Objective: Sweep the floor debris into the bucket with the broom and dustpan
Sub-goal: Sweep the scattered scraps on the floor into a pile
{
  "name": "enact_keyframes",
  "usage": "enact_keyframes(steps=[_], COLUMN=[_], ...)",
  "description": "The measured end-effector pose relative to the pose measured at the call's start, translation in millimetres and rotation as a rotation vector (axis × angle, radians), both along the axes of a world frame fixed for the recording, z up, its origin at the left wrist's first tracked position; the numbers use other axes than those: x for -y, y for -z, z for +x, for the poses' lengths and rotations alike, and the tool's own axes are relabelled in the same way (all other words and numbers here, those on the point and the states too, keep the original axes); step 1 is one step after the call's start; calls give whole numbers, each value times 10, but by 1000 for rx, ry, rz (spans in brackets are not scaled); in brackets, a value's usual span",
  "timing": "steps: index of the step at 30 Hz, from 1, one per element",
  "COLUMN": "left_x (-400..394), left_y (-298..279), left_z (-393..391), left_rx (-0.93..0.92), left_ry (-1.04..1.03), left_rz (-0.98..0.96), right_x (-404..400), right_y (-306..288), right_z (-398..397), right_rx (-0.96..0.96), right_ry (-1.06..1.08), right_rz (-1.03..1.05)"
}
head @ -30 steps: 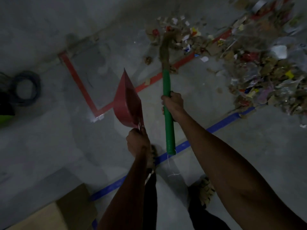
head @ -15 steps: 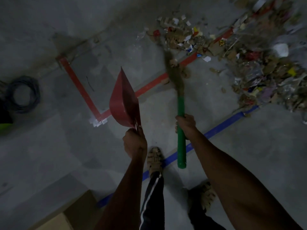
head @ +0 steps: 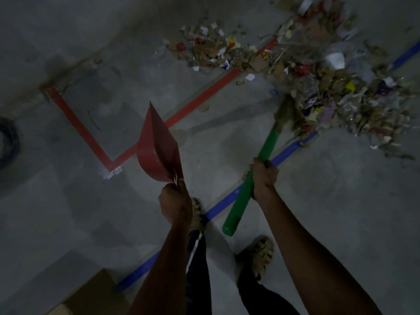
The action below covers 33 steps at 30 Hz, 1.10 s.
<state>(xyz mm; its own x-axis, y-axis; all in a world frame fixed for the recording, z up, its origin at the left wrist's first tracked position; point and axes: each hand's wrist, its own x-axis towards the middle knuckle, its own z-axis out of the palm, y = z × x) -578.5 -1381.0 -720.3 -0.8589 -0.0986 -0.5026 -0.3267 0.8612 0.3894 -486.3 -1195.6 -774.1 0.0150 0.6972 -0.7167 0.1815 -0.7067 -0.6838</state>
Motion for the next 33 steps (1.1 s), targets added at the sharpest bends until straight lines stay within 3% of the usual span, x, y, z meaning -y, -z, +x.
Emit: enact_keyframes(steps=[7, 11, 14, 23, 28, 33], left_x=[-78, -4, 57, 26, -128, -398], left_y=[-110, -18, 43, 18, -12, -136], left_z=[28, 48, 103, 230, 253, 305], left_rx=[10, -2, 6, 11, -1, 23], left_ry=[-18, -2, -1, 14, 26, 29], left_rz=[-32, -51, -62, -32, -20, -21], right_x=[255, 263, 264, -187, -617, -681], right_y=[-114, 63, 178, 296, 205, -95], right_z=[-212, -389, -458, 69, 518, 638], right_rx=[-70, -27, 34, 207, 418, 323], right_ry=[-427, -721, -823, -521, -395, -343], right_rz=[-111, -161, -219, -171, 64, 181])
